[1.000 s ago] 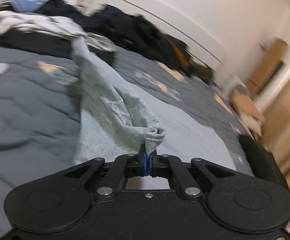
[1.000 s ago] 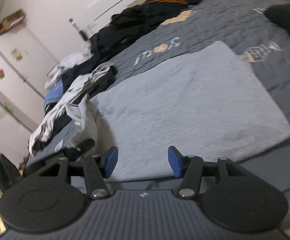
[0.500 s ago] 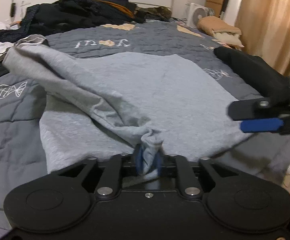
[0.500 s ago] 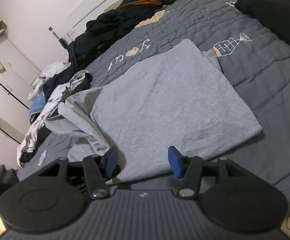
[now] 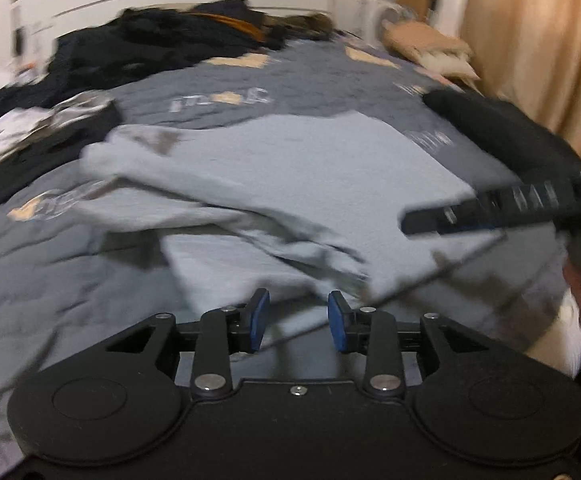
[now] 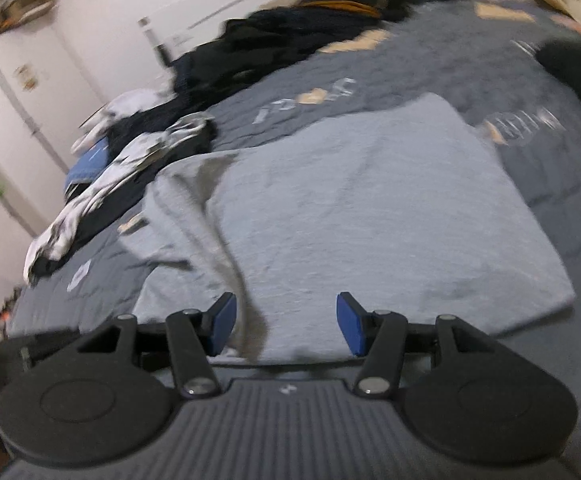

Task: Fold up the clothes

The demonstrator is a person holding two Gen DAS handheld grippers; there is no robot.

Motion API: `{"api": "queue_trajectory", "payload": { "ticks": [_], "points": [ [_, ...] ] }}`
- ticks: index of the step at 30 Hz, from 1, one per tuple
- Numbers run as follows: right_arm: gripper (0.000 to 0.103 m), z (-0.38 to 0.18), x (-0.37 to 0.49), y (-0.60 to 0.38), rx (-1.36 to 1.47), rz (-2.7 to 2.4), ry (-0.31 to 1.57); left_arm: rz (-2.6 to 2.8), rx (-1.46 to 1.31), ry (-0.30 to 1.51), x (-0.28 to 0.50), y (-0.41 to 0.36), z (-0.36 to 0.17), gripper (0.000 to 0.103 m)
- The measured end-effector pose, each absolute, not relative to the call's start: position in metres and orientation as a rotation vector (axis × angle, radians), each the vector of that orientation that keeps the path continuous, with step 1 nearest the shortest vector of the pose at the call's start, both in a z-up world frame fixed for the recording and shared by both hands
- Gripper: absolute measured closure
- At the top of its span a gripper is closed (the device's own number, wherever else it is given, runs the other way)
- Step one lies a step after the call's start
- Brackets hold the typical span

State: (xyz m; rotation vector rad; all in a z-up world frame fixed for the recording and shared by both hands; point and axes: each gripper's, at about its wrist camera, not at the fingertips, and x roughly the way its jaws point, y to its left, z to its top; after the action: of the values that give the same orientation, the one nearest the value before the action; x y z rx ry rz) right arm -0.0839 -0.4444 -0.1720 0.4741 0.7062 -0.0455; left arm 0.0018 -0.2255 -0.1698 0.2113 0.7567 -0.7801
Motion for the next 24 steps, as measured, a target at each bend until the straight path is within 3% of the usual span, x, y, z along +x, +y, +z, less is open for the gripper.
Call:
{"api": "queue_trajectory", "payload": {
  "ticks": [15,24],
  "points": [
    [0.049,-0.166,-0.060,-0.375,0.208,0.125,0.666,-0.662,-0.107,0.715,0.034,-0.160,-0.140,0.065],
    [0.049,-0.191,-0.042,-0.368,0.131,0.016,0.756,-0.650,-0.153,0.724,0.041,-0.145,-0.141,0.063]
  ]
}}
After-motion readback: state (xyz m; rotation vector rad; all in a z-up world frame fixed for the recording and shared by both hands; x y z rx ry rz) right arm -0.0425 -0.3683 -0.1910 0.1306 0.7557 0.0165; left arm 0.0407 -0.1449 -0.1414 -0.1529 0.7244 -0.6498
